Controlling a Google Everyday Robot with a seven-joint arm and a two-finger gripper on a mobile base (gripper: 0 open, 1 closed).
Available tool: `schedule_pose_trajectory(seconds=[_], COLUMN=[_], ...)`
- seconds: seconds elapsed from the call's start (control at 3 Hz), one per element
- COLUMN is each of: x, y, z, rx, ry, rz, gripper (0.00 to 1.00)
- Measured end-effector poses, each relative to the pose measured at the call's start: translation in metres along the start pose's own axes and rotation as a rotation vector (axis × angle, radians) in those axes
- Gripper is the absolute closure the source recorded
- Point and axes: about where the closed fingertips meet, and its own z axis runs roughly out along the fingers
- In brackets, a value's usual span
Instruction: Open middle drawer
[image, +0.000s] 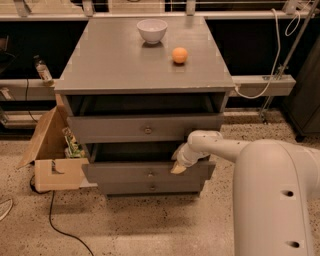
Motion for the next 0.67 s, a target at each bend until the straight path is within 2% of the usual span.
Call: schedule_pose_trajectory(seconds=[0.33,0.67], x=[0.0,0.0044], y=[0.0,0.0084], z=[0.0,-0.0004], rx=[0.0,-0.025], ry=[0.0,-0.005], rz=[0.0,0.005], gripper=[0.64,0.41])
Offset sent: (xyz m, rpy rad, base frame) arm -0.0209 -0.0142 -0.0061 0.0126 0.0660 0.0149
